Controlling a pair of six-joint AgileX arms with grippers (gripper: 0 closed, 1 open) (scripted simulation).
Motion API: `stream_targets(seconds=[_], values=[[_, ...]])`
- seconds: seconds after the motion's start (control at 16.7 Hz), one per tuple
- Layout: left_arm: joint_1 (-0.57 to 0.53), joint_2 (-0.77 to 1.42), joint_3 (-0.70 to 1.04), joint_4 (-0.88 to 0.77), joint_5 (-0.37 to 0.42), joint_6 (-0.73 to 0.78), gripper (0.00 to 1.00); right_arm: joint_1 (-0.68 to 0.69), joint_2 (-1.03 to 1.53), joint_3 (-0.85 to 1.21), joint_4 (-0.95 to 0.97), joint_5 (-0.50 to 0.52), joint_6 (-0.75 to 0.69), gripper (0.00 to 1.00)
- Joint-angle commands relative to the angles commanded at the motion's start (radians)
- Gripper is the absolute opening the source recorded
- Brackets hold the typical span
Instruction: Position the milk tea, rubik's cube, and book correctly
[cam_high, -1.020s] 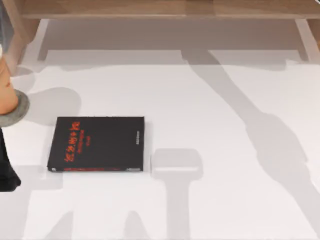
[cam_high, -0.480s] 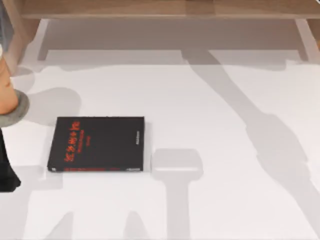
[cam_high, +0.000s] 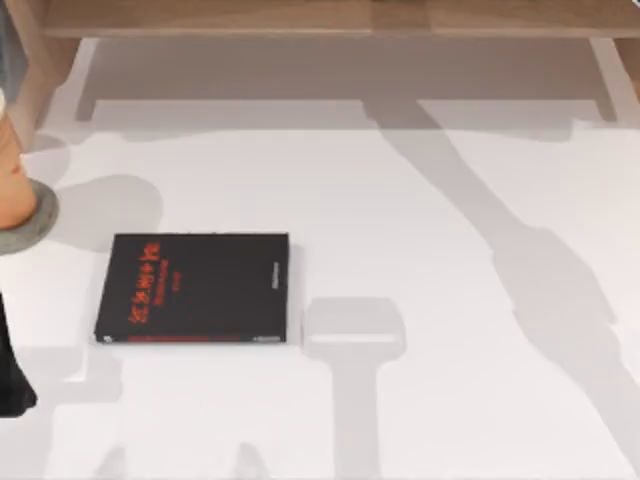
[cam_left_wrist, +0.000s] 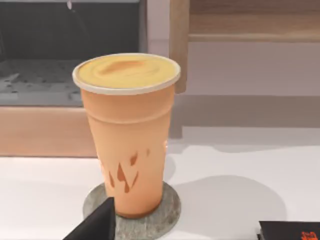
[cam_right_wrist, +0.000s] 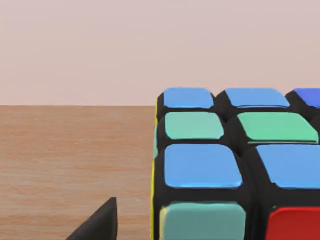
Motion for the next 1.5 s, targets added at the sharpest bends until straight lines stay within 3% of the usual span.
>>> stream_targets(seconds=[0.54,0.78,1.14,1.5], values=[[0.002,-0.078,0.012,-0.086,0.002,-0.001,1.0,0.0,-0.009,-0.009,0.0,-0.002,0.0,1.0],[0.002,-0.078,0.012,-0.086,0.002,-0.001,1.0,-0.032,-0.136,-0.138,0.006,-0.035,0.0,1.0],[0.002,-0.078,0.012,-0.086,0.002,-0.001,1.0,-0.129,-0.551,-0.578,0.025,-0.137,-0.002,1.0],[0.002,-0.078,0.012,-0.086,0.002,-0.001,1.0,-0.261,-1.106,-1.16,0.054,-0.279,-0.006,1.0]])
